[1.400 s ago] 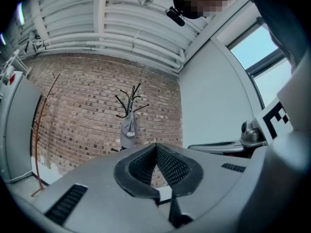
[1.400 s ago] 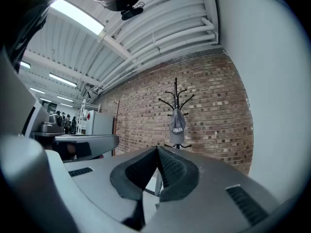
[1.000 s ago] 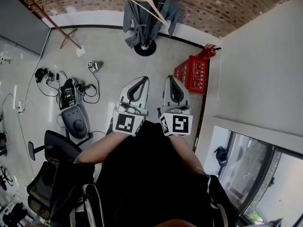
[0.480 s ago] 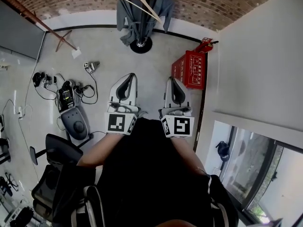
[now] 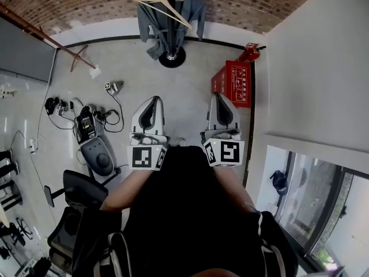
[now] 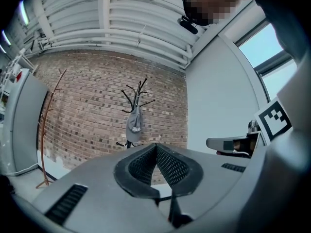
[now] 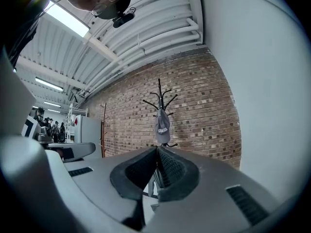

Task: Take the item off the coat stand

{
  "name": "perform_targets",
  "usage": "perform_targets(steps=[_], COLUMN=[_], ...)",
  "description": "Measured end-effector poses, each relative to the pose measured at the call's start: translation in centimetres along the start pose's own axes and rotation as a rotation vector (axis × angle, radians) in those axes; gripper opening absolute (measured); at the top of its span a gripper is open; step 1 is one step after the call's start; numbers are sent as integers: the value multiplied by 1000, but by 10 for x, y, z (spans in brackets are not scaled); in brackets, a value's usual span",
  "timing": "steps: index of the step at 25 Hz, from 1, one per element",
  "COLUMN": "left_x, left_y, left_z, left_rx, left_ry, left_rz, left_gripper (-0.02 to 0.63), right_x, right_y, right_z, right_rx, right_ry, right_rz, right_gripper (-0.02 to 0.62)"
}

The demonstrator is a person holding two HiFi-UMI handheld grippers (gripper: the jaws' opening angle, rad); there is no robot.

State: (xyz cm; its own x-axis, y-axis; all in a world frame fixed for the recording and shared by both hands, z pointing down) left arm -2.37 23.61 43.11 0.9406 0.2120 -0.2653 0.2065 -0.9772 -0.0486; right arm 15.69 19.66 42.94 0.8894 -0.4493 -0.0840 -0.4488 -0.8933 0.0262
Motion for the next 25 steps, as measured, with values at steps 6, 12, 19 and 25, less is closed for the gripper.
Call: perform_targets(steps=[6, 12, 19, 25], left_x=[8, 14, 4, -20], left_y=[-1, -8, -6, 25], left_z=[0, -3, -6, 1], left_rx=[15, 20, -22, -20], left_ry=[31, 17, -56, -57], left_rz=[-13, 0, 25, 1], left_gripper=[18, 18, 18, 18], right_x=[-1, 7, -8, -12], right_y=[-14, -25, -13, 28], right_z=[-5, -4, -17, -17], right_rx=[-3, 13, -21, -28], right_ry=[-21, -7, 2, -4], right_rz=[-16, -41, 13, 2], right_gripper=[18, 18, 18, 18])
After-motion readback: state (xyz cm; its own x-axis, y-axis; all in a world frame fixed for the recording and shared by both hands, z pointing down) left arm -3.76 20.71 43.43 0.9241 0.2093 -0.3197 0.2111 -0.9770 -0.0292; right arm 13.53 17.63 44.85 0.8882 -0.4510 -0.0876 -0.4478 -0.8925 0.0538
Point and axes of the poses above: the fingertips, and each gripper's own axes: y forward along the fingers, x to its right, z out of its top, the point moved 4 cm from there along -y, backward along the fingers, and after that the axes turned 8 degrees about -y, right-handed, at the moved point
